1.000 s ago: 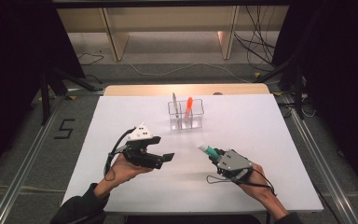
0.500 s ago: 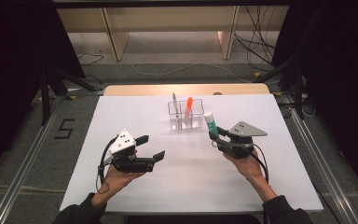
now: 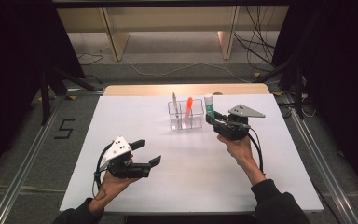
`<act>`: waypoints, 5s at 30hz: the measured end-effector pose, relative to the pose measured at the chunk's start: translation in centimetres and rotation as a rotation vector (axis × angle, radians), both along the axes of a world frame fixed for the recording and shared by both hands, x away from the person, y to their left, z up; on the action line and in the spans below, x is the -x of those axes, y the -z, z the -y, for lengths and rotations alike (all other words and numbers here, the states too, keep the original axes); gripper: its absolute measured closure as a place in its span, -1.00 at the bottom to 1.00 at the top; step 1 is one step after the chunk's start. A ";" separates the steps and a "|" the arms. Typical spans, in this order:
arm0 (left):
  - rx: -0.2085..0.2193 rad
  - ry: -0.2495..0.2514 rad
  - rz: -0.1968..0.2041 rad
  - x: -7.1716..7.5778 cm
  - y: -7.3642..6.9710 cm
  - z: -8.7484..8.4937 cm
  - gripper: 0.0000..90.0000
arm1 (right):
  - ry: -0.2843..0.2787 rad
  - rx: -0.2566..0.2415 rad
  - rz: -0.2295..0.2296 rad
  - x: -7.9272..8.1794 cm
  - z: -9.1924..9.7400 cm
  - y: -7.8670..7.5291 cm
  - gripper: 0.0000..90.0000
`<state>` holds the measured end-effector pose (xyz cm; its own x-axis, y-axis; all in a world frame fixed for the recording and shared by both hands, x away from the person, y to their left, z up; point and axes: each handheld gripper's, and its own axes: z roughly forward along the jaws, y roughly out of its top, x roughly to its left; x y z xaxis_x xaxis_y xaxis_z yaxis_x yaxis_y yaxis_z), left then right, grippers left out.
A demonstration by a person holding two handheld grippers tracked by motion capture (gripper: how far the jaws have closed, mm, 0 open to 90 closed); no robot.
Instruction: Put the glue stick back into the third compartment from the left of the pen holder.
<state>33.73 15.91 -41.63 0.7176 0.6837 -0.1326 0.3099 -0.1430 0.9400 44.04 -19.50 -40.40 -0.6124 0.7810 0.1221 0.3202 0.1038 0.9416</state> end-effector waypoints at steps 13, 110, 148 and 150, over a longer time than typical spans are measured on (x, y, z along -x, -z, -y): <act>-0.005 -0.004 0.006 0.0 0.2 -0.2 -0.70 | 0.050 -0.045 -0.026 -3.6 -1.3 -1.0 0.48; -0.005 -0.015 0.017 -0.1 -0.1 -0.3 -0.70 | 0.104 -0.015 -0.110 -6.2 -2.6 -0.6 -0.18; -0.017 0.016 -0.020 -0.3 0.2 -0.1 -0.69 | -0.086 0.053 -0.127 4.0 -0.1 -0.7 -0.47; -0.020 0.021 -0.021 -0.3 0.2 -0.1 -0.69 | -0.085 0.051 -0.129 4.6 0.3 -0.4 -0.48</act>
<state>34.03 15.99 -41.78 0.7291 0.6710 -0.1346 0.3266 -0.1683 0.9301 39.45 -19.79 -40.05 -0.6588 0.7339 0.1655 0.4258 0.1823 0.8863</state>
